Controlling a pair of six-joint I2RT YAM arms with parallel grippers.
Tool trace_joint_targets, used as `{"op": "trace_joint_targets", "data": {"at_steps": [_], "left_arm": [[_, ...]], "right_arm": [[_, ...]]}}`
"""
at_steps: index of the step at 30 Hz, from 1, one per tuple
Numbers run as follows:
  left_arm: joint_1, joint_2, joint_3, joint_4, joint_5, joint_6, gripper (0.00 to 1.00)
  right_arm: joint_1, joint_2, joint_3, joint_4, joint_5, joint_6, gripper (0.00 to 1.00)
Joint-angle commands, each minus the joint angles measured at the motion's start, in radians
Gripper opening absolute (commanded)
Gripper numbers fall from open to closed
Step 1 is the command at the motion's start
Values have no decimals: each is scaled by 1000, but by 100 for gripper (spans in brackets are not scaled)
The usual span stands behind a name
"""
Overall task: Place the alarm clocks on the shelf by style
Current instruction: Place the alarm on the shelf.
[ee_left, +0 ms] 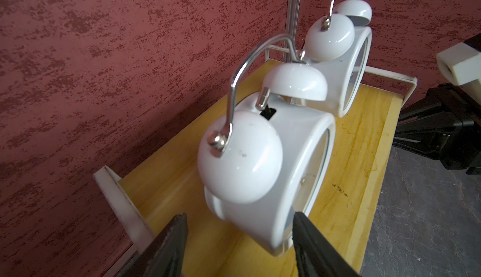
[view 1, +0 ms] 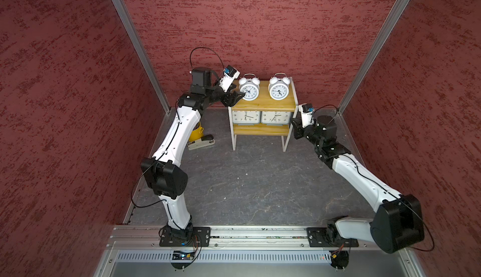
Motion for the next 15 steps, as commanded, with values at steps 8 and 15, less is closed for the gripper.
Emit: {"op": "trace_joint_targets", "data": {"at_steps": [8, 15], "left_arm": [[-15, -49, -15, 13, 5, 17, 71], [-14, -103, -68, 46, -35, 32, 90]], "right_arm": [[7, 18, 31, -14, -48, 30, 15], [8, 13, 31, -16, -45, 30, 29]]}}
